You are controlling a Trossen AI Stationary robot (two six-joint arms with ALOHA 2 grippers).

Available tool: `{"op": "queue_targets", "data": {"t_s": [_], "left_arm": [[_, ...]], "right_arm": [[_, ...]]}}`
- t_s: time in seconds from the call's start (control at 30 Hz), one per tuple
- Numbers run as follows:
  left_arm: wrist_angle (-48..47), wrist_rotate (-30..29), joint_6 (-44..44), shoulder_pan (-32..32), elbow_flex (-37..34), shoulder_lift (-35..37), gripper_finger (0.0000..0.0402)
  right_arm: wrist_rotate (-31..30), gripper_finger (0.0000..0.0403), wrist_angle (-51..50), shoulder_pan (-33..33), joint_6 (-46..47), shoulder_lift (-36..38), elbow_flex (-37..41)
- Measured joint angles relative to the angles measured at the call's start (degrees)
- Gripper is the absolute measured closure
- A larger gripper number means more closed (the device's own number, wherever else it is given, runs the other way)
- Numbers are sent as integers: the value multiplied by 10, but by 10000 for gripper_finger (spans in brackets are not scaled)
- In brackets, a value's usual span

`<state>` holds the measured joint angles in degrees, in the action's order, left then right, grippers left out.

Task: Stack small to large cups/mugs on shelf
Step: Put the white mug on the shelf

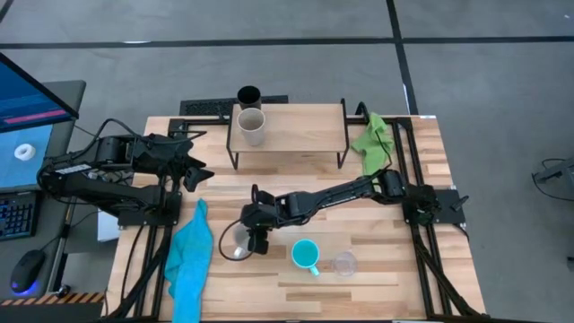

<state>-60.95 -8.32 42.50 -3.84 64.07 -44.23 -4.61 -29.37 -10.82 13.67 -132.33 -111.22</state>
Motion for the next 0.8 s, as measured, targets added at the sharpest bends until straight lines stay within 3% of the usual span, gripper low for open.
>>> {"op": "queue_targets", "data": {"t_s": [0.3, 0.57, 0.8], "left_arm": [[0, 0, 1, 0, 0, 0, 141], [0, 0, 1, 0, 0, 0, 141], [0, 0, 1, 0, 0, 0, 141]], "right_arm": [[4, 373, -24, 0, 12, 1, 0], [5, 374, -31, 6, 15, 3, -5], [16, 374, -100, 24, 14, 3, -74]]}}
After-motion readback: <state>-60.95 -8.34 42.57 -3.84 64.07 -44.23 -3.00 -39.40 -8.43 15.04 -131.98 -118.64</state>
